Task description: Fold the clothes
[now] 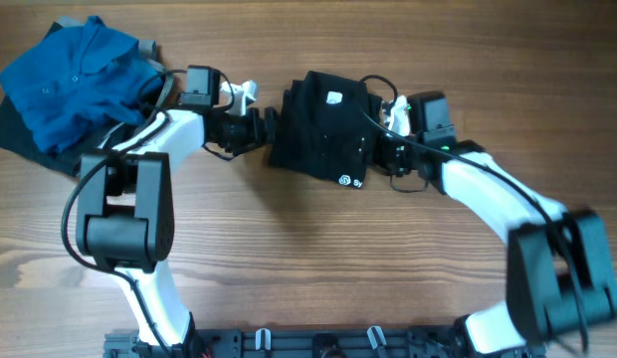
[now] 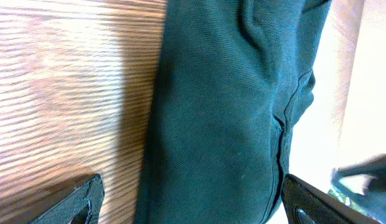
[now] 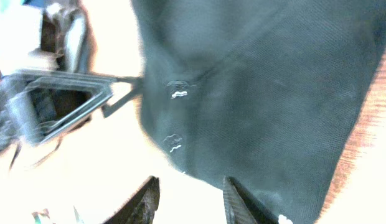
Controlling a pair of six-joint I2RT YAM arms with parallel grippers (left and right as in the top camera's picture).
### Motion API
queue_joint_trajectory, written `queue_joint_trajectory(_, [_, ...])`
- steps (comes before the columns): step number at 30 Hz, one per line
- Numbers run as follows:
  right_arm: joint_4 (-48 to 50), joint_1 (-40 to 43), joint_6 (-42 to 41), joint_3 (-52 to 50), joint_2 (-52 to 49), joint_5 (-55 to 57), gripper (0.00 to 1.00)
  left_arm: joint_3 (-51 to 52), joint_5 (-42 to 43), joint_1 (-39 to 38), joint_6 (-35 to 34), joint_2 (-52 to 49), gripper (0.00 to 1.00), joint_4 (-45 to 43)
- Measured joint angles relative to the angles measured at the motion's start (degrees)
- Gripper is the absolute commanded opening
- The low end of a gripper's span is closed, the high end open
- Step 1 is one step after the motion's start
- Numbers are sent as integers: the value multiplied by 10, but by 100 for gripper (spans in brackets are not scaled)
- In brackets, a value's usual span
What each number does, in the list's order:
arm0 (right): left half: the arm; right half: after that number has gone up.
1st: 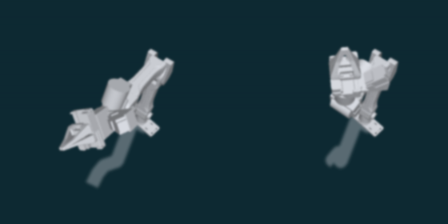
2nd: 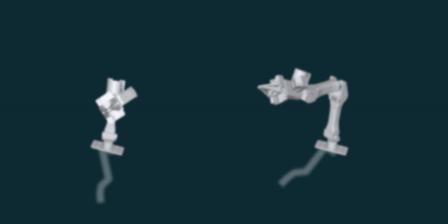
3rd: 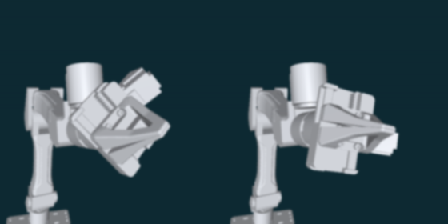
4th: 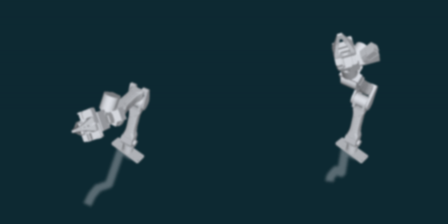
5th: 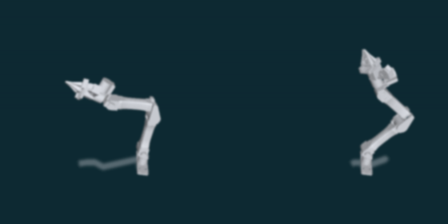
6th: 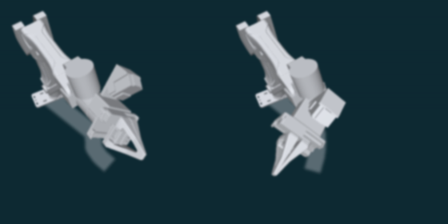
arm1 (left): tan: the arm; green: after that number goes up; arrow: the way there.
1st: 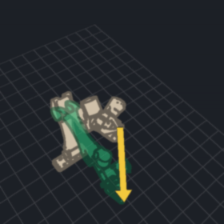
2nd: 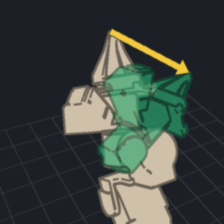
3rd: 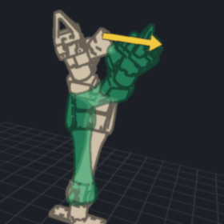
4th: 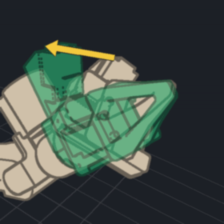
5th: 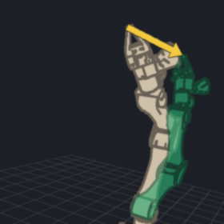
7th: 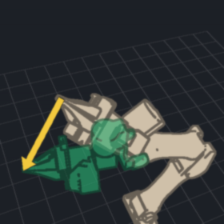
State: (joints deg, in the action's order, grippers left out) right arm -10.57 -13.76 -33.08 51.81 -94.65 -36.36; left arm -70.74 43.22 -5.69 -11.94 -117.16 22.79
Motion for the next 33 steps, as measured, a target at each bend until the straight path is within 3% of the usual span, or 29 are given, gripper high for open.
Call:
queue_joint_trajectory(2, [-75, 0, 83, 5, 39, 8, 62, 0, 11, 11, 7, 3, 94, 22])
queue_joint_trajectory(5, [-158, 0, 134, 0, 38, 57, 56, 2, 9, 13, 31, 21, 94, 69])
queue_joint_trajectory(11, [-171, 7, 144, 0, 25, 98, 48, 2, 5, 13, 44, 108, 95, 86])
queue_joint_trajectory(16, [-120, -6, 183, -2, -57, 110, 48, 2, -114, 13, 47, 162, 95, 161])
queue_joint_trajectory(19, [-84, -31, 190, -3, -75, 106, 47, 2, -137, 13, 48, 162, 95, 173])
queue_joint_trajectory(23, [-74, -33, 193, 0, -87, 103, 13, 2, -147, 13, 48, 163, 96, 174])
queue_joint_trajectory(26, [-124, -28, 165, 10, -89, 143, 5, 2, -148, 13, 48, 163, 96, 174])
queue_joint_trajectory(32, [-197, -9, 158, 15, -64, 228, 5, 3, -148, -8, 39, 163, 98, 161])
queue_joint_trajectory(33, [-209, -9, 158, 16, -61, 241, 21, 5, -147, -20, 34, 163, 98, 152])
